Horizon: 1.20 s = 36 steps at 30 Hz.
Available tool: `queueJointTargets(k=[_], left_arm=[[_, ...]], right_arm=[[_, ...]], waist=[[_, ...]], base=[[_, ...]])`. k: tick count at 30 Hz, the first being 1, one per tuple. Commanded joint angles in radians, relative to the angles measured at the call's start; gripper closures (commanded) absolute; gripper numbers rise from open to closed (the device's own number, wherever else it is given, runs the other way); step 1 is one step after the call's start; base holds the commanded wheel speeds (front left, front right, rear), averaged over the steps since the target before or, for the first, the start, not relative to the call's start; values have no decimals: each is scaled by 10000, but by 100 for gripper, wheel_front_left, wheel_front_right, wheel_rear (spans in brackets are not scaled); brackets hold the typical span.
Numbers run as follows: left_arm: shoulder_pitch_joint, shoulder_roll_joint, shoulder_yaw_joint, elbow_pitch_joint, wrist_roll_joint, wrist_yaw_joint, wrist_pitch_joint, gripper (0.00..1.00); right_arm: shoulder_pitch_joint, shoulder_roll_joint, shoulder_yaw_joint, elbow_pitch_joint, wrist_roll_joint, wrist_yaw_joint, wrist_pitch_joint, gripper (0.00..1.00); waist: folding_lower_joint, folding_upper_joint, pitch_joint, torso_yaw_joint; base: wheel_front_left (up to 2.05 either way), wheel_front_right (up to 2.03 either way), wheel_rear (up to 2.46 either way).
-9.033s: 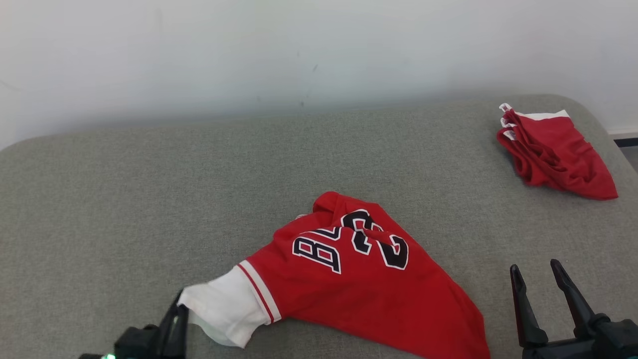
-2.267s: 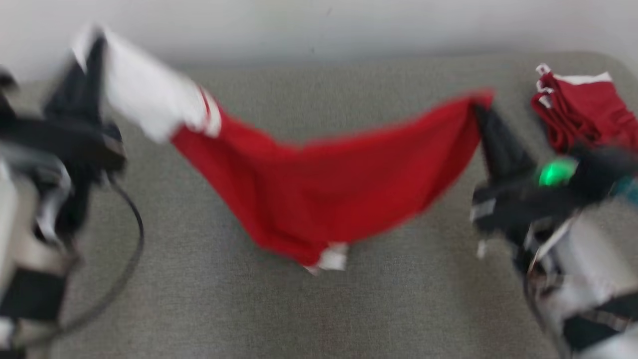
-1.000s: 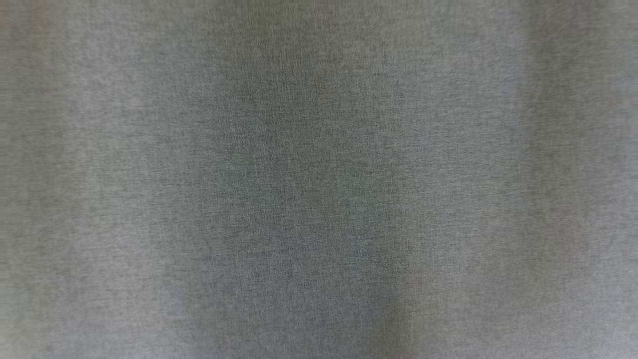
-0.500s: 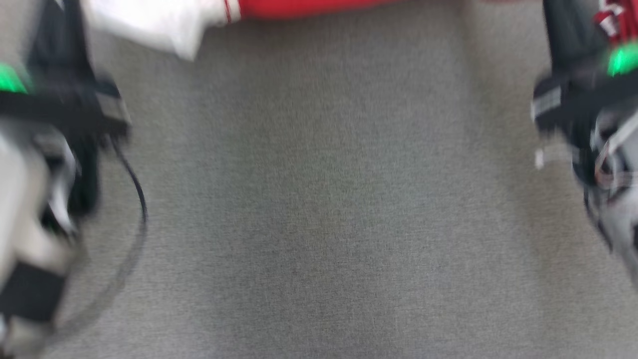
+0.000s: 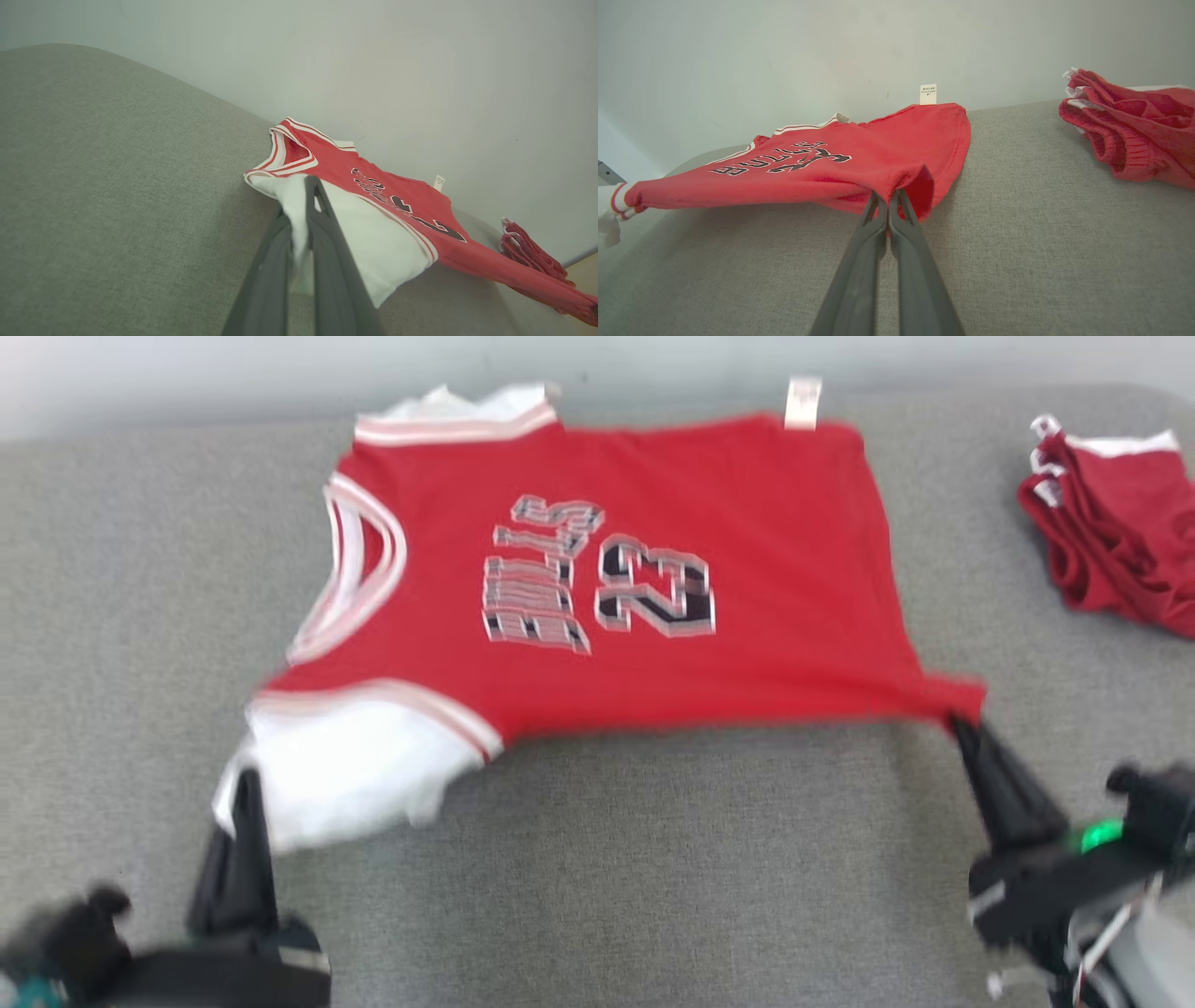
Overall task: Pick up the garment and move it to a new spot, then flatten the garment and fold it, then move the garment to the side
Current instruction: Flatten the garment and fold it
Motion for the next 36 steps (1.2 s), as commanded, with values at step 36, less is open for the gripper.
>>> queueJointTargets(k=[36], left_arm=[[-917,-772,-301,2206,609,-1832,1663,100]], right_arm=[[1838,1825,-1465,-109,-934,-24,2939,100]], waist=[[4,3,-1147,-168]], base=[[0,0,0]])
